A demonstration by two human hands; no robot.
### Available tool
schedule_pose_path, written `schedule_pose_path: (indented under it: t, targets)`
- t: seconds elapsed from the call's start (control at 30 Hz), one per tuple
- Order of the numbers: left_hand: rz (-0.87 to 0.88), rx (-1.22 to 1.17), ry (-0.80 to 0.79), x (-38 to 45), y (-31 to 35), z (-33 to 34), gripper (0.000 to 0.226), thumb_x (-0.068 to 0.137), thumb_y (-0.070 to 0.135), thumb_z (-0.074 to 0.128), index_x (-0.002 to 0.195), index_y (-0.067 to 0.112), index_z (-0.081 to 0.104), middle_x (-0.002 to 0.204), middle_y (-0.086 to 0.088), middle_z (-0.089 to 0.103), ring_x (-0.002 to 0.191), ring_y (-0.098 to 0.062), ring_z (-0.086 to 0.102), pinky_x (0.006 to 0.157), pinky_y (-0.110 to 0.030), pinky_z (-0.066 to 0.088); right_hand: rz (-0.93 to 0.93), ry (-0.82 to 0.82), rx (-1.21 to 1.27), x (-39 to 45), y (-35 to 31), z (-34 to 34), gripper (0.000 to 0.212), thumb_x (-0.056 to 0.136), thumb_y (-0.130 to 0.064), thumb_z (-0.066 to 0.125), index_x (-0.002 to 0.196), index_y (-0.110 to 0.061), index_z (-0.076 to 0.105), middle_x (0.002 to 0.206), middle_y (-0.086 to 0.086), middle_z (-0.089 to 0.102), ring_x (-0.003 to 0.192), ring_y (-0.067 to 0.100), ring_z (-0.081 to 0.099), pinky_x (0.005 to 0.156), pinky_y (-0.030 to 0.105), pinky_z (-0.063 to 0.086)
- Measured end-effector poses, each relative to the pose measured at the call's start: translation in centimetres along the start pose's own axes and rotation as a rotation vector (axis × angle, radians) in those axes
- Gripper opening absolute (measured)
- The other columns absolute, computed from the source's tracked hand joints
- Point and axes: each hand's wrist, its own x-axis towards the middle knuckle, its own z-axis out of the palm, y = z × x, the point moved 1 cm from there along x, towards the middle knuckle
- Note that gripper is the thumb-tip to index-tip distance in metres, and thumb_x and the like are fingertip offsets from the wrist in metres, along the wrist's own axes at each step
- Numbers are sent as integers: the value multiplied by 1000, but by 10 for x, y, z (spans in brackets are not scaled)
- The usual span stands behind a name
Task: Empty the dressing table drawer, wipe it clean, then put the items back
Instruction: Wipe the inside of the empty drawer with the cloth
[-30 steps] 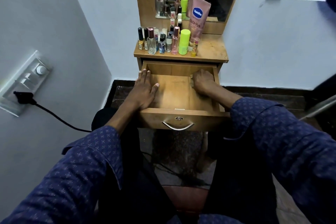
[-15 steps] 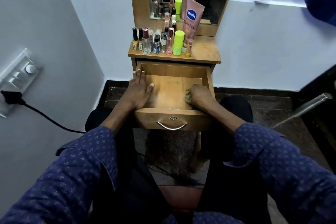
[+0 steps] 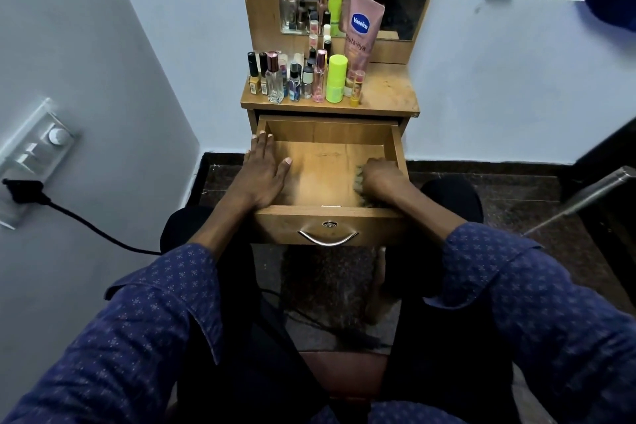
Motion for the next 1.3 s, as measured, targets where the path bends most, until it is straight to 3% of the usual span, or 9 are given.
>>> schedule_pose_path:
  t: [0.13, 0.37, 0.57, 0.67, 0.8, 0.9, 1.0, 1.13, 1.3]
  targets:
    - [-10, 0, 3, 0, 1, 1, 76, 113, 49, 25, 167, 4, -4, 175, -12, -14, 162, -25, -15, 131, -42, -4, 19, 24, -32, 0, -5, 6, 45, 99, -16, 63, 140, -2, 50, 137, 19, 54, 120, 32, 59, 92, 37, 50]
    - [-8, 2, 14, 1, 0, 3, 76, 113, 49, 26, 166, 4, -3, 175, -13, -12, 162, -25, -15, 131, -43, -4, -112, 88, -49, -7, -51, 17, 29, 98, -19, 62, 123, -6, 63, 118, 13, 66, 98, 27, 64, 84, 39, 56]
    - [-10, 6, 17, 0, 1, 2, 76, 113, 49, 26, 167, 4, -3, 175, -13, -12, 162, -25, -14, 131, -41, -4, -374, 4, 31, -7, -85, 3, 26, 93, -11, 70, 119, -13, 66, 120, 11, 65, 100, 27, 61, 89, 40, 53]
    - [-6, 8, 20, 2, 0, 2, 76, 113, 49, 26, 167, 4, -3, 175, -13, -11, 162, -24, -14, 130, -39, -4, -299, 54, 96, -3, -69, 3, 28, 94, -13, 70, 122, -12, 67, 119, 12, 66, 106, 30, 64, 94, 43, 56]
    - [-9, -9, 16, 2, -1, 2, 75, 113, 48, 26, 167, 5, -4, 175, -11, -12, 162, -23, -14, 130, -39, -5, -73, 232, 88, 7, -15, -14, 11, 98, -19, 67, 105, -11, 65, 108, 11, 67, 93, 25, 63, 78, 32, 48]
    - [0, 3, 21, 1, 0, 1, 73, 114, 41, 29, 166, 4, -4, 175, -13, -13, 162, -24, -14, 129, -38, -6, -33, 329, 73, 20, 7, -25, 16, 98, -13, 64, 105, 0, 70, 111, 18, 70, 105, 35, 66, 86, 41, 54]
    - [6, 11, 10, 0, 1, 0, 73, 113, 32, 35, 166, 3, -5, 175, -13, -14, 162, -25, -14, 127, -36, -8, -200, 349, 9, 20, -15, -14, 14, 99, -12, 62, 110, -8, 69, 107, 12, 71, 98, 30, 70, 84, 41, 59]
    - [5, -8, 8, 0, 3, -2, 74, 111, 26, 39, 166, 2, -5, 175, -15, -13, 162, -26, -13, 128, -37, -7, -505, 309, 60, 22, -81, 2, 40, 96, -6, 58, 133, -21, 61, 116, 14, 71, 103, 34, 67, 83, 42, 57]
    - [6, -61, 19, -1, 2, -6, 77, 107, 18, 44, 167, 3, -1, 175, -16, -8, 163, -26, -10, 132, -41, -3, -615, 273, 3, 27, -122, -4, 42, 95, -10, 58, 136, -13, 54, 121, 19, 68, 122, 40, 55, 89, 46, 51]
